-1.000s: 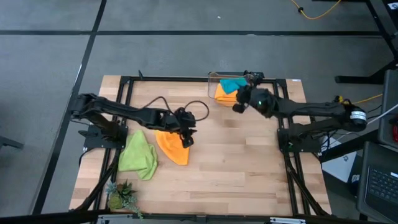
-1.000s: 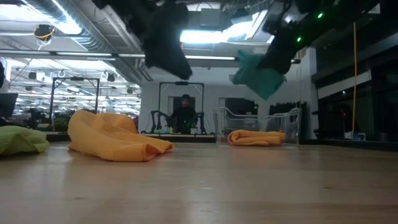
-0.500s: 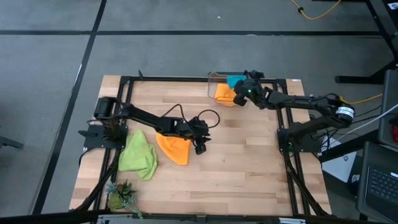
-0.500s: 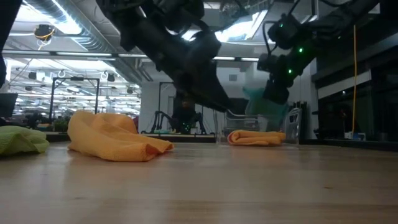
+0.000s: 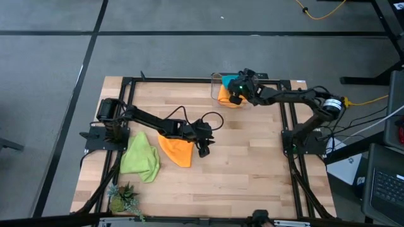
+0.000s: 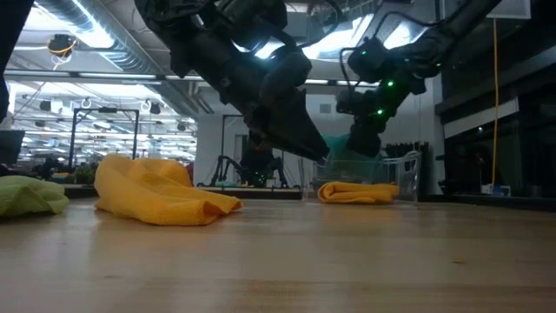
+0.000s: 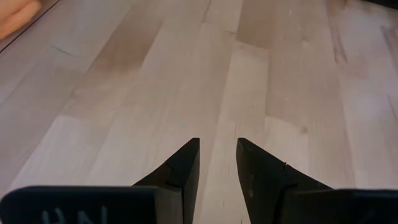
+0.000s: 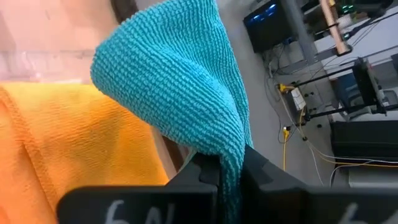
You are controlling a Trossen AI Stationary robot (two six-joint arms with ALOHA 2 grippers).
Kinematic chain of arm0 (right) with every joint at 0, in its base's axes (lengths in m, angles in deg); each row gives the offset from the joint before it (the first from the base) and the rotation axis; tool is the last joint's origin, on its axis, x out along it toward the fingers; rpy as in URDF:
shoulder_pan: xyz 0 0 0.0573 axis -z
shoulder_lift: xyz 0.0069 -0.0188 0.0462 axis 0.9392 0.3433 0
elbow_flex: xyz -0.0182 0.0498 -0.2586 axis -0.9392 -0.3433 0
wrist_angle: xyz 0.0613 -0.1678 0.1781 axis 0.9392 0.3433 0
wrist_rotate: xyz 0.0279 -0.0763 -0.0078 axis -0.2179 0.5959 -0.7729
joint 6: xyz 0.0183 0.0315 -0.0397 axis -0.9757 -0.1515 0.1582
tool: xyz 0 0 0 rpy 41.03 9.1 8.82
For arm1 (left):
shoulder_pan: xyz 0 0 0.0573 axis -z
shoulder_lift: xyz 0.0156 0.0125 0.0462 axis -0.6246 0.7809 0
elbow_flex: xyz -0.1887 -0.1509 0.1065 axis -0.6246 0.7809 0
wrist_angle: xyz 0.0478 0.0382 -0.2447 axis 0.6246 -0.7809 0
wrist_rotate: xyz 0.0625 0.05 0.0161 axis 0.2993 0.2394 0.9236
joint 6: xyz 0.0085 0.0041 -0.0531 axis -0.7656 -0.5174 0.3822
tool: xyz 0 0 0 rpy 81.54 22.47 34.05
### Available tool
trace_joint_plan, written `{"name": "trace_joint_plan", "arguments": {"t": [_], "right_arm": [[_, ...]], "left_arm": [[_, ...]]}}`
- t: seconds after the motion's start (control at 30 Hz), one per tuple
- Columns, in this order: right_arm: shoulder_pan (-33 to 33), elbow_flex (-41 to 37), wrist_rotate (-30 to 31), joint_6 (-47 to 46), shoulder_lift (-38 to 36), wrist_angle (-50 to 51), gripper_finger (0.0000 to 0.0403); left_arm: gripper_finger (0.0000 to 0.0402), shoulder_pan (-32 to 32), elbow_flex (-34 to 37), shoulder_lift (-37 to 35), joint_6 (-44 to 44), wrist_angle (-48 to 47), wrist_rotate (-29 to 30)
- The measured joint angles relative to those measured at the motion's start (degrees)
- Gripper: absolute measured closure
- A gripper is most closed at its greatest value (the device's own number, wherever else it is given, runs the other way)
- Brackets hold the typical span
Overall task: Fold microfiber towels
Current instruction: Stack the folded blue microfiber towel on top of the orange microfiber towel in the transparent bin
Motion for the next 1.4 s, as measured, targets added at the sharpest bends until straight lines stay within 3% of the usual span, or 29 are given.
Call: {"name": "trace_joint_plan", "arguments": {"t": [0.13,0.27,0.47,0.83,1.03,1.27,1.4], "right_arm": [[0.0,2.8,0.1,0.0,3.9,1.6,0.0382],[-0.4,4.5,0.0,-1.6,5.6,4.8,0.0339],[-0.9,8.3,-4.2,-7.7,5.8,17.9,0.0277],[-3.5,16.8,-6.2,-8.8,5.6,29.6,0.0184],[-6.3,19.6,-10.6,-8.6,5.6,38.0,0.0176],[-5.4,23.0,2.0,-8.1,5.2,37.4,0.0193],[-0.7,21.5,1.2,-7.7,5.2,31.8,0.0198]], "left_arm": [[0.0302,0.2,0.0,0.0,0.0,0.0,0.1],[0.0302,0.4,0.0,0.0,0.0,-0.2,0.1],[0.0302,0.4,0.0,0.0,0.0,-0.3,0.1],[0.0302,0.3,0.0,0.0,0.0,-2.0,0.1],[0.0302,0.3,0.0,0.0,0.0,-2.7,0.1],[0.0302,0.3,0.0,0.0,0.0,-2.7,0.1],[0.0302,0.3,0.0,0.0,0.0,-2.7,0.1]]}}
